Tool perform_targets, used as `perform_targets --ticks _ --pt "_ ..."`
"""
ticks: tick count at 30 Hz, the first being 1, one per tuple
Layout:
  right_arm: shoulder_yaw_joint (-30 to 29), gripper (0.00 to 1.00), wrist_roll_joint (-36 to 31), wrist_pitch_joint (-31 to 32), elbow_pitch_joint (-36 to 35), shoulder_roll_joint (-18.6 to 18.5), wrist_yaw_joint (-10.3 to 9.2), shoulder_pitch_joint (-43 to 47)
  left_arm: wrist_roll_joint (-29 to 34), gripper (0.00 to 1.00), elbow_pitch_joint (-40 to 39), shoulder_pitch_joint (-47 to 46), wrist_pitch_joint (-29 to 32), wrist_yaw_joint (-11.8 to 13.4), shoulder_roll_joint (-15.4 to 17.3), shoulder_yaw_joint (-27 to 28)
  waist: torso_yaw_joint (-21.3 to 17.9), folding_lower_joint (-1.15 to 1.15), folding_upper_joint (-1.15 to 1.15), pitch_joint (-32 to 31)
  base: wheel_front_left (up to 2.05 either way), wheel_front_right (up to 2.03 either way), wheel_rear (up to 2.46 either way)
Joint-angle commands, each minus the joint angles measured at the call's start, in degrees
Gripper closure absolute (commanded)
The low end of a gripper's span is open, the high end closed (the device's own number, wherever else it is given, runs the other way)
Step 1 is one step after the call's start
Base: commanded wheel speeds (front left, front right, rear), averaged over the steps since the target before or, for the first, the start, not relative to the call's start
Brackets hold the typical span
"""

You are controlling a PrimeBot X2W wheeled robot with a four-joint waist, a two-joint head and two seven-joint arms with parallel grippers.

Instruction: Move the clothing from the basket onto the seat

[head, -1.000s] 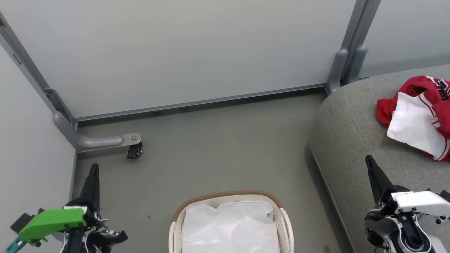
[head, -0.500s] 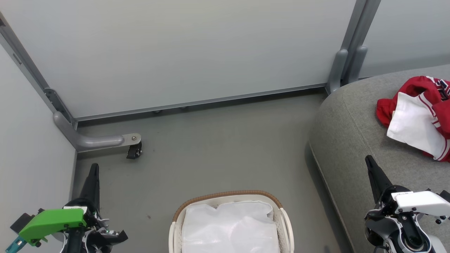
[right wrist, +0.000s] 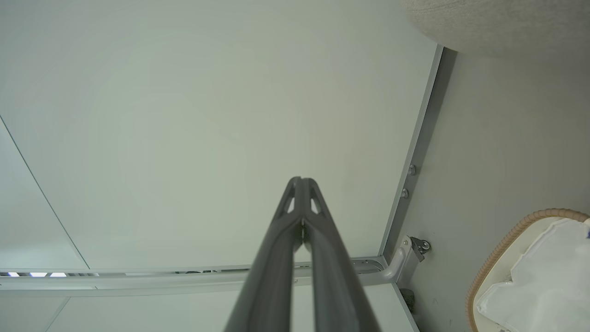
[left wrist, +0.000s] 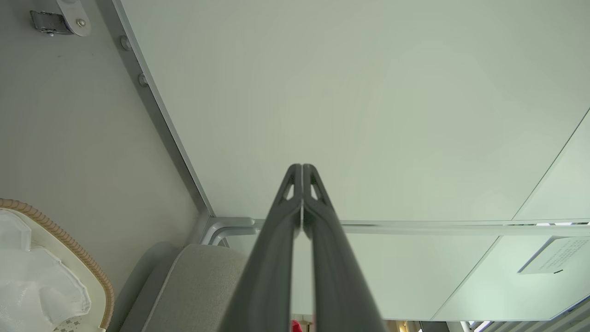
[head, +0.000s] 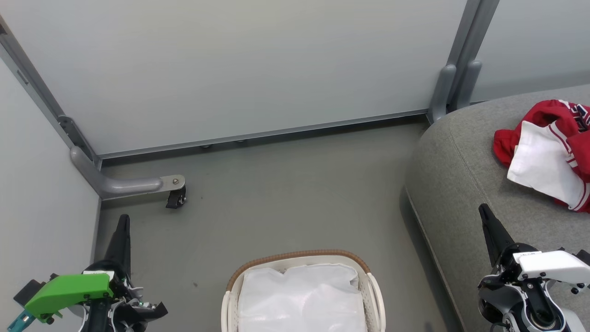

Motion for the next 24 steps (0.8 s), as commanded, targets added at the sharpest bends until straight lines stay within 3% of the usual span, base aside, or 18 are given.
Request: perform_targets --ticks 1,24 --pt "-0.1 1.0 0.2 0.2 -0.2 -0.3 -0.02 0.6 0.2 1.0 -0.1 -0.6 0.0 -0.2 0.1 0.3 0.0 0.0 0.0 0.0 0.0 0.0 0.0" --pt "-0.1 1.0 0.2 0.2 -0.2 -0.3 -0.02 0.6 0.4 1.0 -0.1 -0.7 0.1 -0.2 0.0 0.3 0.0 0.0 0.0 0.0 0.0 0.0 0.0"
